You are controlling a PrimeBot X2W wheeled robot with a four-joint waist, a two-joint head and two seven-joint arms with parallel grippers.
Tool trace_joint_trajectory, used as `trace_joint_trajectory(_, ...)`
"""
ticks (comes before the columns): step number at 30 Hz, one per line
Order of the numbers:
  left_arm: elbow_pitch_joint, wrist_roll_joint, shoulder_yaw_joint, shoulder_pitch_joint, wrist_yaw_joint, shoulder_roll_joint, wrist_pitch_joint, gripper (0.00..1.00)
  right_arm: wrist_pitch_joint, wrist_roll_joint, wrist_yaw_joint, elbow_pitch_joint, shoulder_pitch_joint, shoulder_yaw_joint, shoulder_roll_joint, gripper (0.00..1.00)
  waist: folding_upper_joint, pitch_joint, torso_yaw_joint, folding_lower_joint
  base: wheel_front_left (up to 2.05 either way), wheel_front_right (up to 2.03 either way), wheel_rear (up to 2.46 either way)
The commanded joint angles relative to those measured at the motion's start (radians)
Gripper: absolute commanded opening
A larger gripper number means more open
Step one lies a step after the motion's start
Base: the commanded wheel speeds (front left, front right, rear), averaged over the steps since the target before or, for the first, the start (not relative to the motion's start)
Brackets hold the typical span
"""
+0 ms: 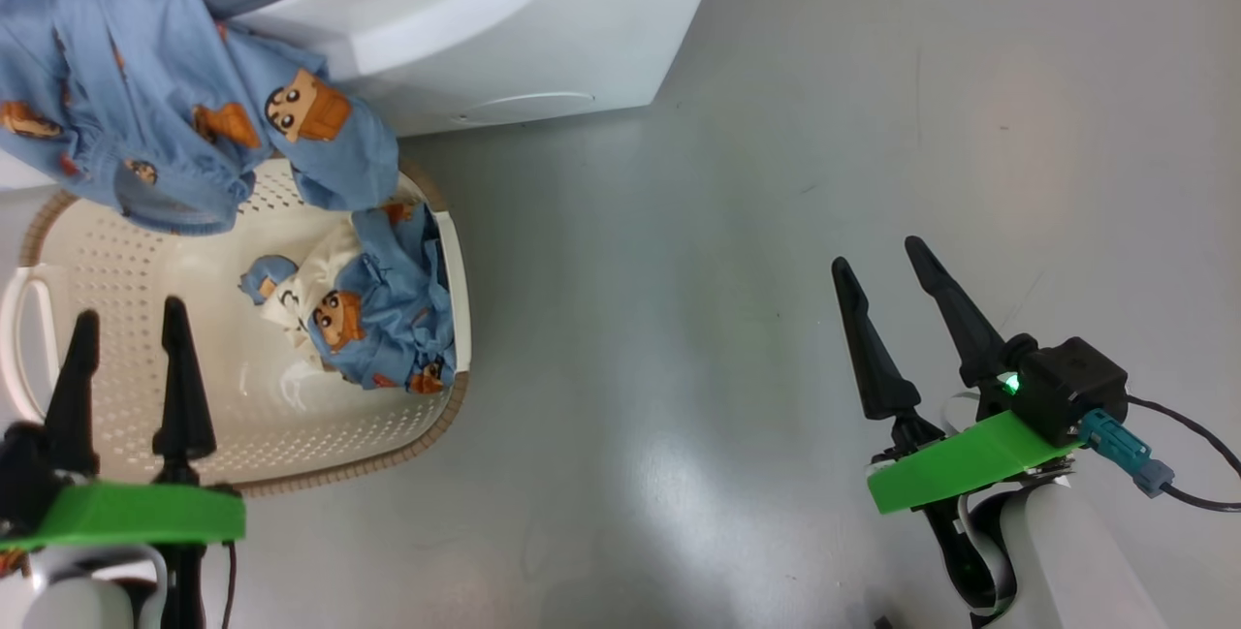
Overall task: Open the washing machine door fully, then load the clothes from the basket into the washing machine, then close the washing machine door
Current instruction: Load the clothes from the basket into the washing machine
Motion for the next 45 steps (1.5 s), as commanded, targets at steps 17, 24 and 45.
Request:
trace_joint_trajectory(17,0.146,-0.088,-0.028,-0.233,-0.003,0.075,-0.002,1.0,-0.005,-0.001,0.002,-0.022,0.007,0.015,0.007,1.0,0.0,0.114,-0.036,0.0,0.0,0.0,0.0)
trace_joint_trajectory(24,0.233,-0.11,-0.037,-0.324,-0.003,0.09,-0.002,1.0,-0.005,-0.011,0.002,-0.021,0.003,-0.013,0.007,1.0,0.0,0.162,-0.042,0.0,0.0,0.0,0.0)
trace_joint_trajectory(45,0.319,-0.149,-0.029,-0.494,-0.003,0.12,-0.002,0.0,-0.005,-0.031,0.002,-0.004,-0.008,-0.086,0.007,1.0,0.0,0.226,-0.044,0.0,0.0,0.0,0.0)
